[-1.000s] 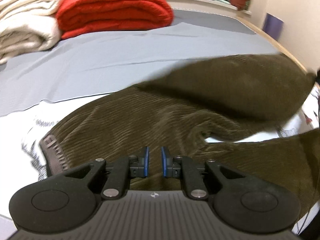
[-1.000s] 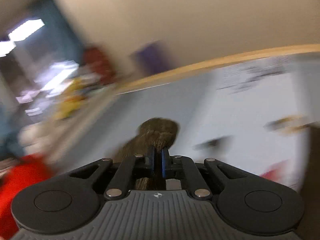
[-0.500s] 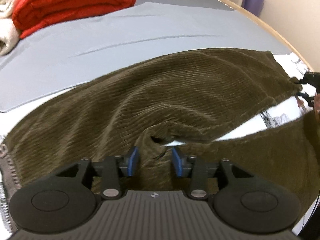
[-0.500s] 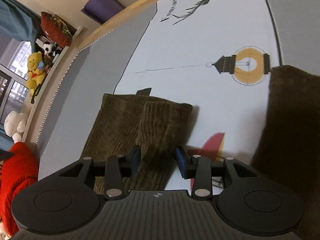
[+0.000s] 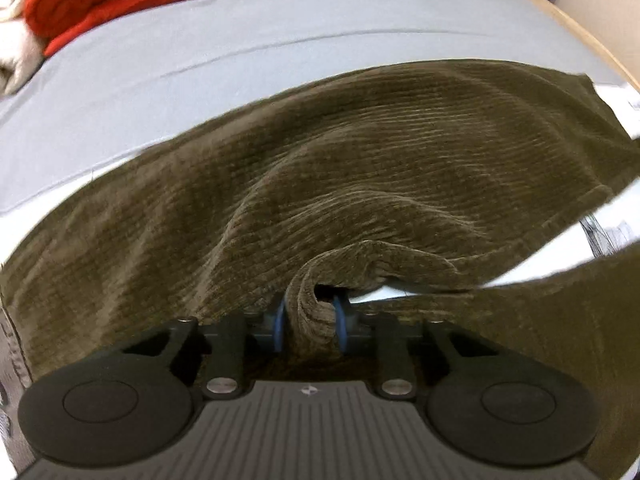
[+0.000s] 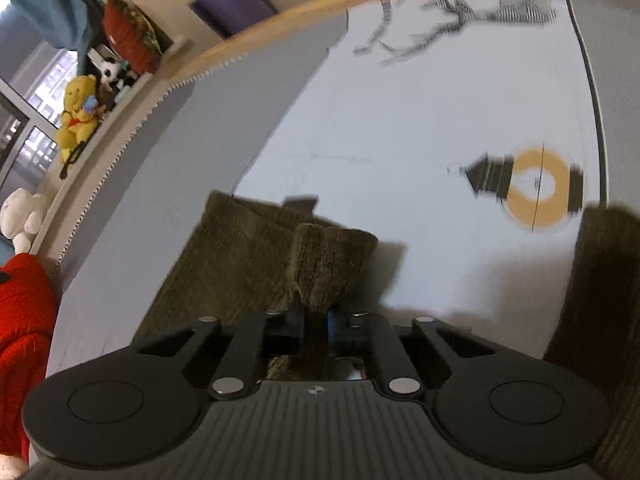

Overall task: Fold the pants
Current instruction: 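Grasp a corduroy leg cuff with the right tool and fold it toward the waistband, then lay the folded leg down and open the right tool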

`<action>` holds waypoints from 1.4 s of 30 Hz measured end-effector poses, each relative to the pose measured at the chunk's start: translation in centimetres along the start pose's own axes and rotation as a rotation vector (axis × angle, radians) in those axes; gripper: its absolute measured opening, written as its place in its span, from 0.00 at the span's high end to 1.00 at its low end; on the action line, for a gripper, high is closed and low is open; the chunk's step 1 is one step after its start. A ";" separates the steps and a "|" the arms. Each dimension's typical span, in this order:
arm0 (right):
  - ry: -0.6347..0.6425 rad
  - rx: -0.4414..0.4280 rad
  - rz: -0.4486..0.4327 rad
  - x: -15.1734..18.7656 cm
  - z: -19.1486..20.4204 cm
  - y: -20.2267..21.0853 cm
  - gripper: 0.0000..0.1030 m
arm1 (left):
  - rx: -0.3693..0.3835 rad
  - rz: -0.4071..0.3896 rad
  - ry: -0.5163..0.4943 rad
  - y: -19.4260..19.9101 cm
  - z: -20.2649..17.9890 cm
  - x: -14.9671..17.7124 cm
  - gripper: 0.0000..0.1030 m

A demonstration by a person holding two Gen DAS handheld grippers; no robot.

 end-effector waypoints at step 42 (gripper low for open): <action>0.086 0.296 0.202 4.7 -11.2 17.2 0.58 | 0.013 0.274 0.015 6.8 19.4 18.2 0.70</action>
Point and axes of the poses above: each gripper's, at about its wrist camera, not at the fingertips, and y roughly against the way its jaws point, z to its left, x to its underside, the point moved 7 cm from there along -y, roughly the way its jaws point, and after that the axes turned 6 degrees about y, right-handed, at the moved point
